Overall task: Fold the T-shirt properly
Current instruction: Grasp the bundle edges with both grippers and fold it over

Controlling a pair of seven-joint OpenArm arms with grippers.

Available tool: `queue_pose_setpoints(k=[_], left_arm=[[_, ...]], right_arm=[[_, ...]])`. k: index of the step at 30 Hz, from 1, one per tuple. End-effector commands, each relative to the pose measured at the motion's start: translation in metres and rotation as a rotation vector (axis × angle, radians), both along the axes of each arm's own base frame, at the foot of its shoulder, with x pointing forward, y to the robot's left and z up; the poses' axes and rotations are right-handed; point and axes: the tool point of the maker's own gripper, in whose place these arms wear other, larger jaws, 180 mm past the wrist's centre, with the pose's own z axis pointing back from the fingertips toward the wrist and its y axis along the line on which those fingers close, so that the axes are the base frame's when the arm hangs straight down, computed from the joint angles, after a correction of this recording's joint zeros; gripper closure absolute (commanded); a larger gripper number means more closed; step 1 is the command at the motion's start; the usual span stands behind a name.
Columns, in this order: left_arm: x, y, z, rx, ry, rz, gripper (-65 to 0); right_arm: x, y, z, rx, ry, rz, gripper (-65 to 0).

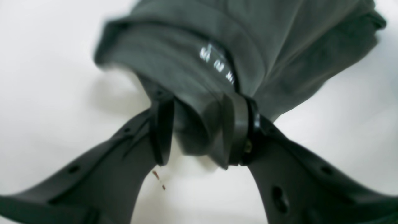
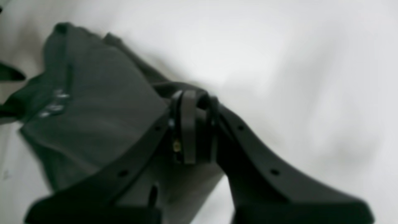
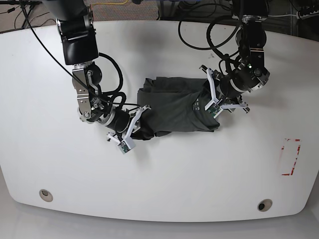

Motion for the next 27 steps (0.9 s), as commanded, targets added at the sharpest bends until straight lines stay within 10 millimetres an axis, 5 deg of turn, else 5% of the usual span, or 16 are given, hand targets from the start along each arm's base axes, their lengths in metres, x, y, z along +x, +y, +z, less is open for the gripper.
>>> queue_pose_setpoints(k=[1,11,20,27], left_arm=[[0.005,0.002,-0.008,-0.005,0.018,0.001,-22.2],[0.037,0.017,-0.033,0.010,0.101,0.022,-22.2],[0.078,0.016,0.001,0.007,0.003,0.021,-22.2],[0.112,-0.007,0.030,0.037,-0.065,-0.066,-22.2]], right_arm=[[0.011,-0.011,0.012,0.033,-0.049,-0.010,-5.1],[-0.023,-0.031,-0.022,0.023,0.016,-0.017,-4.9],[-0.070,-0.035,-0.033,0.062,0.042,-0.059,-4.9],[-0.097,-0.029,-0.022,0.106,0.024,-0.091,-4.9]])
